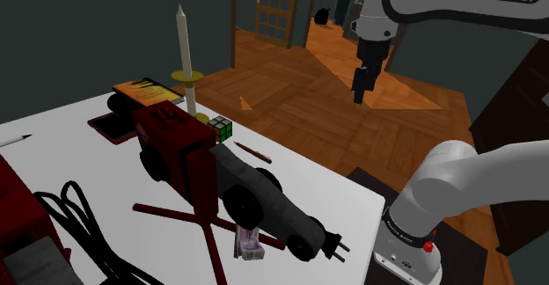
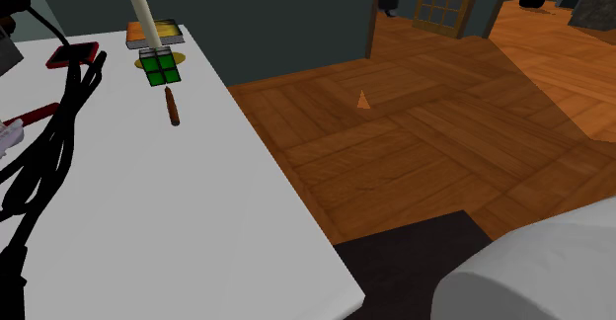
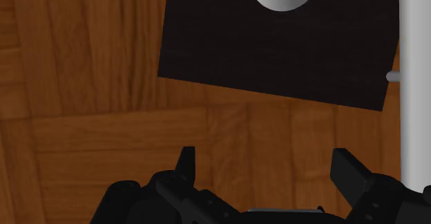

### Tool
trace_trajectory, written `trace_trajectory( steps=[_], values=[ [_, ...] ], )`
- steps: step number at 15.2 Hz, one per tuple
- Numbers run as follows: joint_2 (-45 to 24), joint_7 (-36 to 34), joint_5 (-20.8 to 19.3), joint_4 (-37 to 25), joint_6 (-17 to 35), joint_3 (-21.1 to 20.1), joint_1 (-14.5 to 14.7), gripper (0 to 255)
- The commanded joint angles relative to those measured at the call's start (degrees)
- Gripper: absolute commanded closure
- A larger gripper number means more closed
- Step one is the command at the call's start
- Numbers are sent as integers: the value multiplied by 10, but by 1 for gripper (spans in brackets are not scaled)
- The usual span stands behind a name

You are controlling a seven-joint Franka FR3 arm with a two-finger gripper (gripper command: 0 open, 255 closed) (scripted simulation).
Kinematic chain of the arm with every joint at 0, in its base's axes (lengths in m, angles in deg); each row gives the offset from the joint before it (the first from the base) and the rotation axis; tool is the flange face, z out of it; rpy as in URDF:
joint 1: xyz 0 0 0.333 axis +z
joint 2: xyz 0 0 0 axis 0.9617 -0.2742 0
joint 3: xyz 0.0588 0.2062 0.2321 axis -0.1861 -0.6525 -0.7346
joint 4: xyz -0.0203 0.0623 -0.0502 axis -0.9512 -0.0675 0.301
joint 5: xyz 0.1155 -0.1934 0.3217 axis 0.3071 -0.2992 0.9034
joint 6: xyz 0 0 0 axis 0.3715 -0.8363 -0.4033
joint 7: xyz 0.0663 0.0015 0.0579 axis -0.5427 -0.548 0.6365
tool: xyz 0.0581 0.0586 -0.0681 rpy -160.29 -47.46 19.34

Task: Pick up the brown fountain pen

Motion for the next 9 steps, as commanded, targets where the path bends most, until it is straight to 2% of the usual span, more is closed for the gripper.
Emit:
trace_trajectory(
  steps=[1,9],
  values=[
    [0,0,0,0,0,0,0,0],
    [-67,-78,71,6,90,-75,37,0]
  ],
)
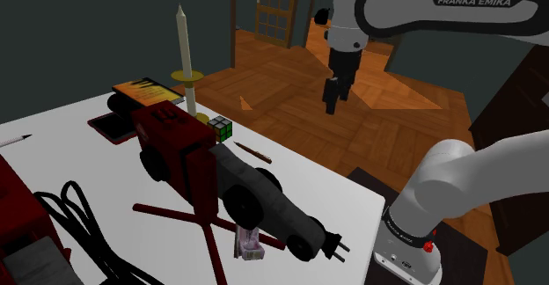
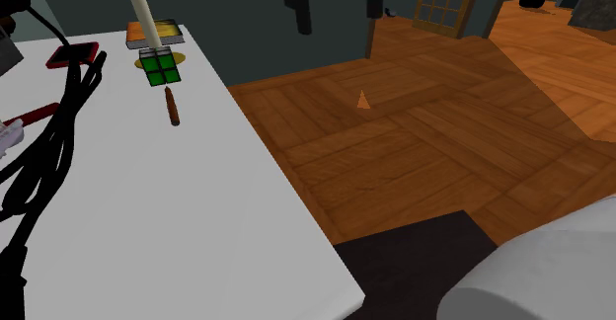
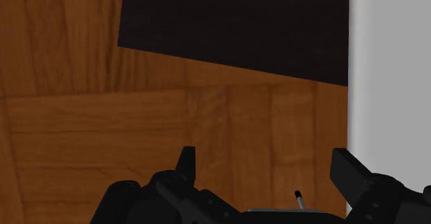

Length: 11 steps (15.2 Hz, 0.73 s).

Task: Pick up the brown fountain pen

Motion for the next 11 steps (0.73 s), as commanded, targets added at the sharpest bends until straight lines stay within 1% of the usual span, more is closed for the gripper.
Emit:
trace_trajectory(
  steps=[1,6,11],
  values=[
    [-21,-21,17,1,28,-21,9,0],
    [-83,-67,46,-19,86,-68,27,0],
    [-156,-113,59,-54,140,-115,39,0]
  ],
)
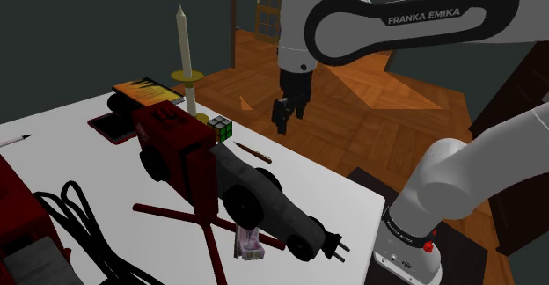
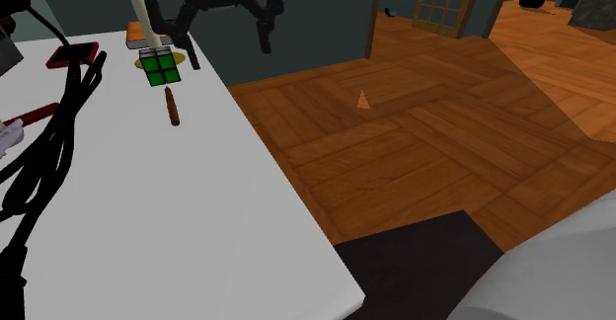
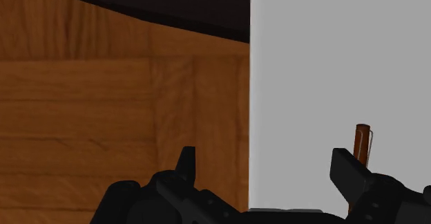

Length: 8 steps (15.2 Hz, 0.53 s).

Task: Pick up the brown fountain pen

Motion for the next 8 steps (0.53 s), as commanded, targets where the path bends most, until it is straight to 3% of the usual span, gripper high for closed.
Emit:
trace_trajectory(
  steps=[1,8],
  values=[
    [-33,-21,2,-20,21,-20,4,0],
    [-142,-89,-16,-91,78,-77,16,0]
  ],
)
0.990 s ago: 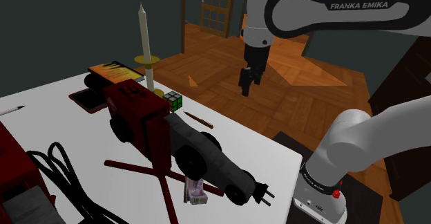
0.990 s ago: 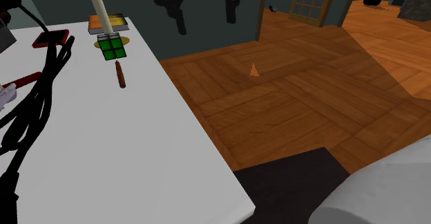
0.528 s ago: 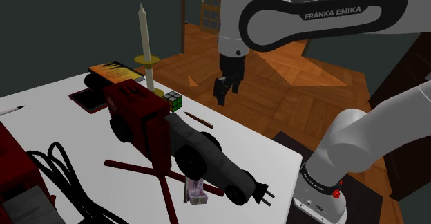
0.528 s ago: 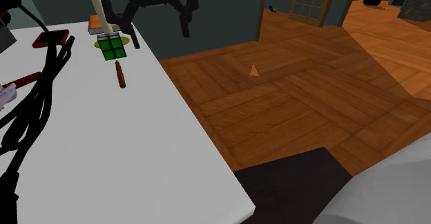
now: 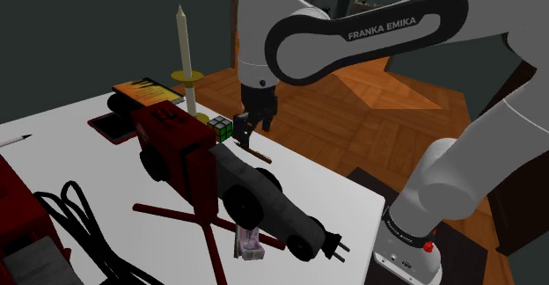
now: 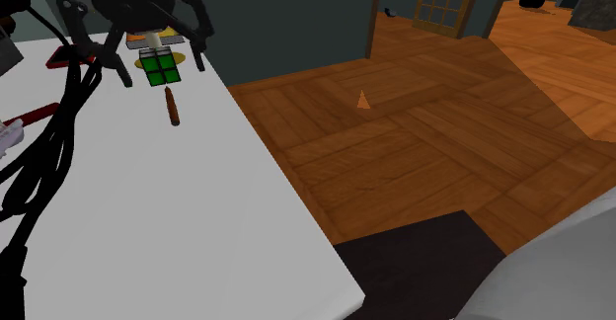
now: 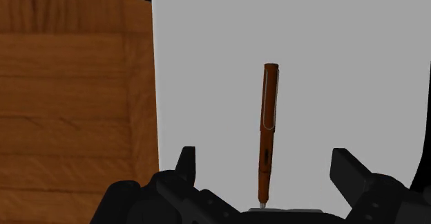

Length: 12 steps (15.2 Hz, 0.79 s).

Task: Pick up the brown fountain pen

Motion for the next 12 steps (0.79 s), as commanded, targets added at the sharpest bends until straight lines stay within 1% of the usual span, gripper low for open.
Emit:
trace_trajectory(
  steps=[1,7,9,10,12],
  values=[
    [-17,-8,-5,-9,10,-6,1,0],
    [-32,-14,-10,28,62,-11,1,0],
    [-32,-14,-10,28,62,-11,1,0],
    [-32,-14,-10,29,63,-11,1,255],
    [-32,-14,-9,29,62,-11,1,255]
  ],
)
